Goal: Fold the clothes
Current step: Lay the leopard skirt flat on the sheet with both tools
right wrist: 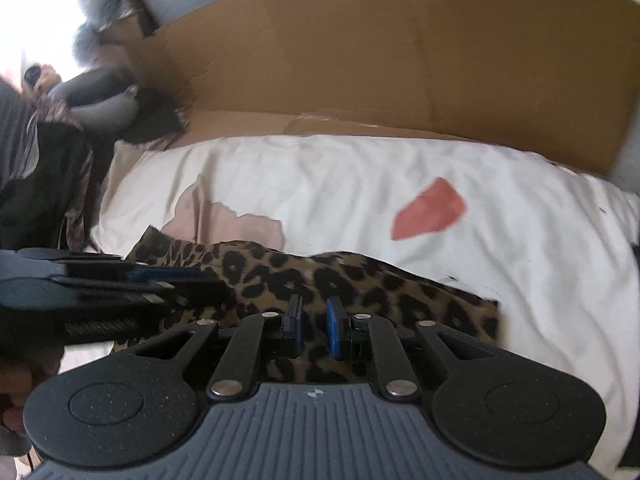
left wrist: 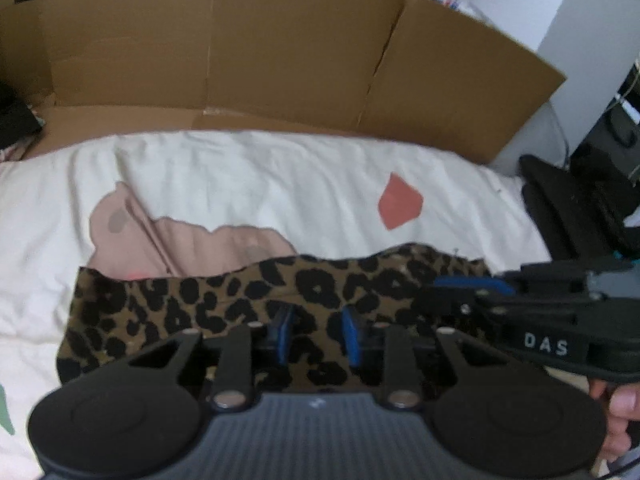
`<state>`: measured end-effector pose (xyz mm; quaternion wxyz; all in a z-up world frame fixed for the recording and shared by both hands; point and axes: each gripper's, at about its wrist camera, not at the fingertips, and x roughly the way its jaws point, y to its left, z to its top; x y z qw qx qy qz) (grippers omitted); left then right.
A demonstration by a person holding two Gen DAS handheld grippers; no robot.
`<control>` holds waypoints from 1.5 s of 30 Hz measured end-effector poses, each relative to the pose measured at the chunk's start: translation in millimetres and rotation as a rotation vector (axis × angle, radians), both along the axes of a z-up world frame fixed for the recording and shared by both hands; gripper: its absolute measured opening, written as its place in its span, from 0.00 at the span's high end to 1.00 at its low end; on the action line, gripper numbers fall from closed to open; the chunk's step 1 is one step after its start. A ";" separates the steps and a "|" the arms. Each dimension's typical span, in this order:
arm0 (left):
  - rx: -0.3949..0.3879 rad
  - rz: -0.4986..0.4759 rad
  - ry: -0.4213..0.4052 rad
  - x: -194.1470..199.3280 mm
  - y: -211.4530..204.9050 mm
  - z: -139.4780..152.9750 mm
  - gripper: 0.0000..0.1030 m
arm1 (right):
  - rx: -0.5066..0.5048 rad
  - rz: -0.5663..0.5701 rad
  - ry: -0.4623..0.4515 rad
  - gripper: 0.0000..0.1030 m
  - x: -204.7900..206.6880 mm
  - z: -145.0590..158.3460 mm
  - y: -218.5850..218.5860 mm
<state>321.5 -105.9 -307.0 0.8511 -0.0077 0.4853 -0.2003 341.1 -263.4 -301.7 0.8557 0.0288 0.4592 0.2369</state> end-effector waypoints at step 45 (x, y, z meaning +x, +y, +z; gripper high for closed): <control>0.000 0.003 0.060 -7.6 -3.1 -16.8 0.83 | -0.135 0.120 0.036 0.63 -42.7 -29.1 -1.2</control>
